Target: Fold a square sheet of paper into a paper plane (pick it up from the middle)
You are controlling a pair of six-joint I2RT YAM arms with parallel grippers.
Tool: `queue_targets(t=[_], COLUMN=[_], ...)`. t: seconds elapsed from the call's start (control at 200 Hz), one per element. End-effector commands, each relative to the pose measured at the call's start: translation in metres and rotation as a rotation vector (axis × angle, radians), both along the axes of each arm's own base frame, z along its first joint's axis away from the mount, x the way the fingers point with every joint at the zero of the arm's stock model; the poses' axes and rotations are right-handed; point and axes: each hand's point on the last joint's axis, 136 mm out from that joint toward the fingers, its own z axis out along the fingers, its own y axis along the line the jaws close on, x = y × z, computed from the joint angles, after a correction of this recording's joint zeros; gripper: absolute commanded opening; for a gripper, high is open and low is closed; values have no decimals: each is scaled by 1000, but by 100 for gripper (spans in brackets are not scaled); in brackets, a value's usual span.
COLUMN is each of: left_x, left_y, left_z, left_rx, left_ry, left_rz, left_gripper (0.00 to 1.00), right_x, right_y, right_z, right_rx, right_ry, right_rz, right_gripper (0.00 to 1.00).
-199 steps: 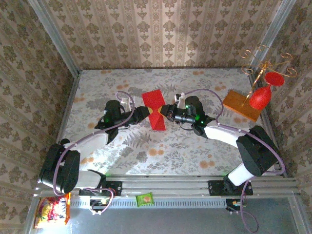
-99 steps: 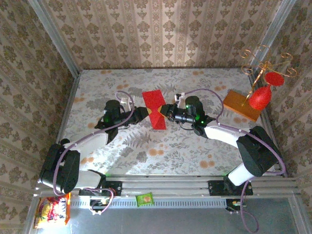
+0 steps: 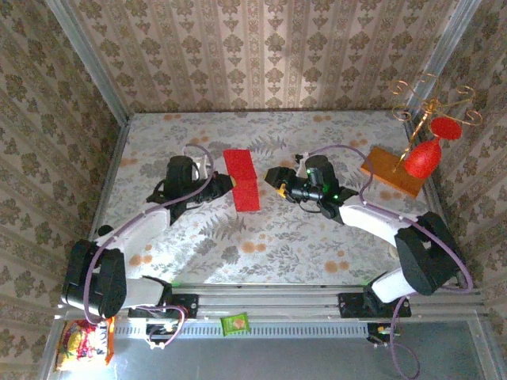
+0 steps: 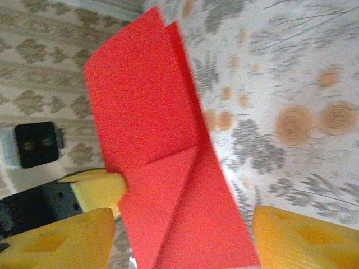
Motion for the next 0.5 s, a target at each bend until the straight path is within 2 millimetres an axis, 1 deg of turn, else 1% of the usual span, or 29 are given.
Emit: queue_targets(t=[0.0, 0.035, 0.065, 0.075, 0.095, 0.105, 0.235, 0.355, 0.44, 0.495], left_x=[-11, -13, -11, -10, -14, -11, -2, 8, 12, 12], left_y=[42, 50, 58, 62, 58, 61, 74, 74, 71, 65], left_z=[-22, -27, -25, -26, -26, -23, -17, -16, -22, -31], left_rx=[421, 529, 618, 648, 703, 730, 1051, 1269, 1399, 1464], left_ry=[-4, 5, -1, 1, -9, -17, -75, -117, -130, -132], left_rz=[-15, -26, -25, -20, -49, -41, -41, -45, -54, -81], left_gripper=[9, 10, 10, 10, 9, 9, 8, 8, 7, 7], right_x=[-1, -2, -2, -3, -4, -4, -5, -8, -11, -13], right_y=[-34, -41, -47, -49, -52, -54, -74, -89, -103, -112], right_z=[-15, -22, -26, -18, -17, -17, -26, -30, -31, -31], right_rx=[-187, -233, -264, -262, -275, -281, -338, -363, -392, -408], right_ry=[34, 51, 61, 45, 41, 43, 79, 99, 103, 107], right_rz=[-98, -118, -133, -139, -148, -152, -214, -264, -307, -334], right_gripper=[69, 70, 70, 70, 70, 70, 69, 69, 69, 69])
